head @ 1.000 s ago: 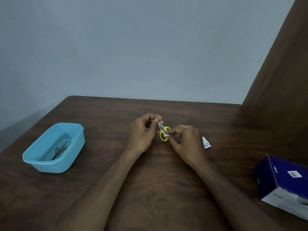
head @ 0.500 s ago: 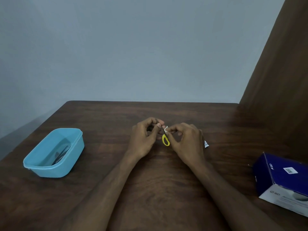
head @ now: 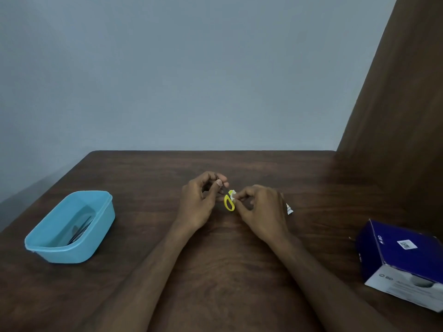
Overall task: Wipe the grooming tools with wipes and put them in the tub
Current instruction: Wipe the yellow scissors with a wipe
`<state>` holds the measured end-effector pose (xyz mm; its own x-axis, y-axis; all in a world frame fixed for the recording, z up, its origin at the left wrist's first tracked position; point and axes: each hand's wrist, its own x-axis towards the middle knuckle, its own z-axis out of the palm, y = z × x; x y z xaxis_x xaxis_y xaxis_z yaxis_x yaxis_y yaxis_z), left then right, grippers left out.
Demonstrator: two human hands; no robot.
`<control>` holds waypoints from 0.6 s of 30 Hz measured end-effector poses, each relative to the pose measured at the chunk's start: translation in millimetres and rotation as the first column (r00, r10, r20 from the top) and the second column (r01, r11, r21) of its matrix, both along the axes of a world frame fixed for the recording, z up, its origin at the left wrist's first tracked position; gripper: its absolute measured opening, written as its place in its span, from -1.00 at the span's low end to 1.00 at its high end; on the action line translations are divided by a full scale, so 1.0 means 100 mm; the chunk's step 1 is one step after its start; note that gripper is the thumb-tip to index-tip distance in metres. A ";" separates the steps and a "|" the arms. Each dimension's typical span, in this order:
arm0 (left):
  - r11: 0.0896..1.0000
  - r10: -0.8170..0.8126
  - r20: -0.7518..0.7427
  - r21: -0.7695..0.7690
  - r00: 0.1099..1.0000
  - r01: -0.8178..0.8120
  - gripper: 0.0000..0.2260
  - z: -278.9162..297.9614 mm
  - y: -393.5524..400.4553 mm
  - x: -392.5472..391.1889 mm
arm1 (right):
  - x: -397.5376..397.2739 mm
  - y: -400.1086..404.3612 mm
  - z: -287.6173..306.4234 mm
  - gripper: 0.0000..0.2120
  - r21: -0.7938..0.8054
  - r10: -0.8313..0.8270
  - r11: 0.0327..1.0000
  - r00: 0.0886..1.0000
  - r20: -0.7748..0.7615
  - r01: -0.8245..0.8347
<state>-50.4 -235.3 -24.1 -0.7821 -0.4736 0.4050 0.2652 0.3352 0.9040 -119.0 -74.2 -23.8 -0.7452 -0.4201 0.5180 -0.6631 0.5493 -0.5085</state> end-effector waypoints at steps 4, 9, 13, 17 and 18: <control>0.999 -0.021 0.002 0.038 1.000 0.021 -0.86 -0.01 -0.01 -0.01 | 0.01 0.02 0.04 -0.91 0.079 -0.086 0.994 0.993 0.080 0.079; 0.996 -0.047 0.006 0.070 0.999 0.047 -0.86 0.01 0.00 0.01 | 0.01 0.03 0.04 -0.91 -0.044 -0.034 0.998 0.998 0.052 0.036; 0.999 -0.022 0.003 0.037 1.000 0.022 -0.86 0.00 -0.01 0.01 | 0.03 0.04 0.08 -0.89 0.081 -0.087 0.994 0.991 0.100 0.079; 0.999 -0.001 -0.001 0.043 1.000 0.001 -0.88 0.00 -0.02 -0.01 | 0.07 0.02 0.07 -0.87 0.035 -0.124 0.992 0.992 -0.028 0.125; 0.999 0.002 -0.002 0.046 1.000 -0.002 -0.88 0.00 -0.02 -0.02 | 0.07 0.02 0.06 -0.86 -0.006 -0.101 0.995 0.993 -0.054 0.101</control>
